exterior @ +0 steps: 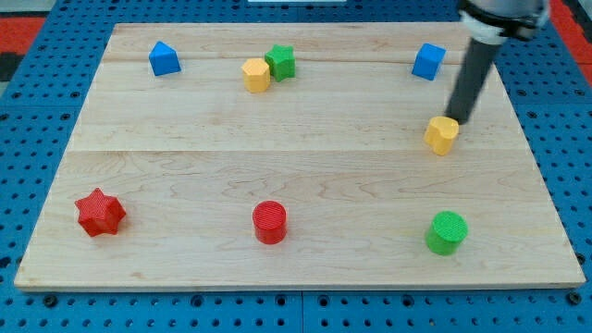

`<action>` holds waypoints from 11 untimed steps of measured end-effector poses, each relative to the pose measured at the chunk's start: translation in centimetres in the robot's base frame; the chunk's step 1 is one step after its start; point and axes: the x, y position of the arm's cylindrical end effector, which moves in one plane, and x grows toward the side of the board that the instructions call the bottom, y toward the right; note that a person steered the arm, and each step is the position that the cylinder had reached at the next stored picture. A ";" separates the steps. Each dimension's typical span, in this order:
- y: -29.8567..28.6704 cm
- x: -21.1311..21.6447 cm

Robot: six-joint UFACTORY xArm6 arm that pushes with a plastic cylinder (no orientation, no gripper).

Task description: Push the yellow heart towards the yellow hexagon

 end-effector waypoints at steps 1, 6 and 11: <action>1.7 1.7; -21.6 7.0; -22.3 -1.2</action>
